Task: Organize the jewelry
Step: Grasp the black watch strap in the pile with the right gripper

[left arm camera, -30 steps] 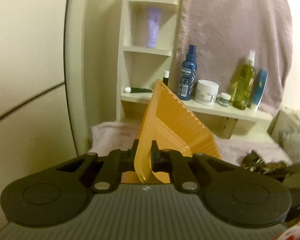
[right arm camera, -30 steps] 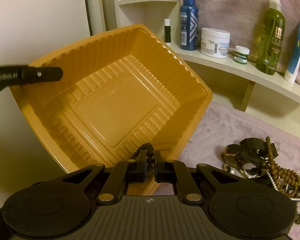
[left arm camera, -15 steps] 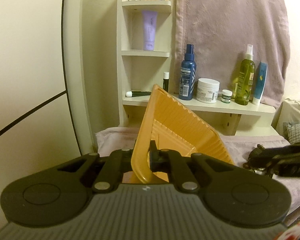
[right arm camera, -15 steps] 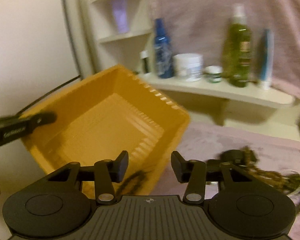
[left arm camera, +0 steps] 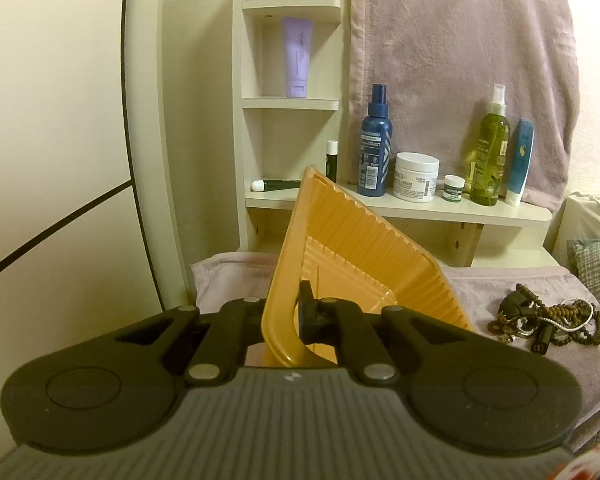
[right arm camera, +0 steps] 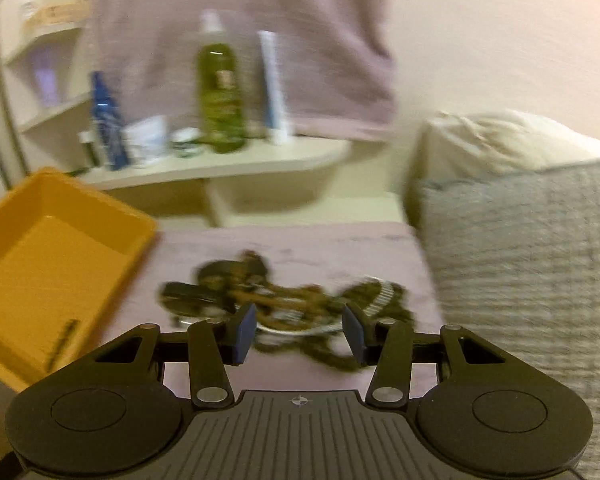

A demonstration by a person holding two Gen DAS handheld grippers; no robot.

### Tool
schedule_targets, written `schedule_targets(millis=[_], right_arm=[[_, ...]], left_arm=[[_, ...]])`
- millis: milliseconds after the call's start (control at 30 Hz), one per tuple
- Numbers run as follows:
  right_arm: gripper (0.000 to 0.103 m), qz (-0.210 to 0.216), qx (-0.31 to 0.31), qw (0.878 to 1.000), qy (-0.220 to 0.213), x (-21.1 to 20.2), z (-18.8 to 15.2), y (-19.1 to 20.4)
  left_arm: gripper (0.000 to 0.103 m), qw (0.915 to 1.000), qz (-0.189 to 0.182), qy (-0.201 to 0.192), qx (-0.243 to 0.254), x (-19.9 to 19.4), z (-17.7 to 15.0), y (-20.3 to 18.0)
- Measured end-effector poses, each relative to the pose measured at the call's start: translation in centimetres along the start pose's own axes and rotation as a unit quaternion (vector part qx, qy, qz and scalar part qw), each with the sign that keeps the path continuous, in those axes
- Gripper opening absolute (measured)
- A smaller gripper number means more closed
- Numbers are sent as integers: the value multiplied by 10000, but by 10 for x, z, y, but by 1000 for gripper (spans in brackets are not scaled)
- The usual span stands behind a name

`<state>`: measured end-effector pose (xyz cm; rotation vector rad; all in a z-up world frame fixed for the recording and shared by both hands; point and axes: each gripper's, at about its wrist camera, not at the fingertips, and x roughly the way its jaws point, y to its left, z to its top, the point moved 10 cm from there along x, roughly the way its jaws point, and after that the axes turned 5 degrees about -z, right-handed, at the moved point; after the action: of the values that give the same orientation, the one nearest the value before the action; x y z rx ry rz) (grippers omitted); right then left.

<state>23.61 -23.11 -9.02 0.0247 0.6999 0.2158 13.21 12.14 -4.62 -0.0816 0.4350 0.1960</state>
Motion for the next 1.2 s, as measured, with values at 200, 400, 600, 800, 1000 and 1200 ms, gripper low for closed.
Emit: schedule_targets(millis=[200, 400, 600, 800, 1000, 1200], right_arm=[[48, -385, -47, 9992, 131, 7, -14, -32], [48, -492, -159, 9984, 219, 19, -22, -39], [48, -245, -193, 9990, 315, 35, -24, -27], [48, 38, -341, 9990, 301, 42, -20, -6], [35, 419, -642, 9968, 205, 45, -10, 22], [33, 810, -754, 9934, 304, 44, -13, 53]], left_arm=[[6, 10000, 5, 13, 19, 0, 0, 0], [6, 10000, 4, 18, 43, 0, -1, 0], [6, 10000, 4, 23, 50, 0, 0, -1], [6, 10000, 11, 25, 55, 1, 0, -1], [6, 10000, 10, 24, 38, 1, 0, -1], [6, 10000, 8, 27, 43, 1, 0, 0]])
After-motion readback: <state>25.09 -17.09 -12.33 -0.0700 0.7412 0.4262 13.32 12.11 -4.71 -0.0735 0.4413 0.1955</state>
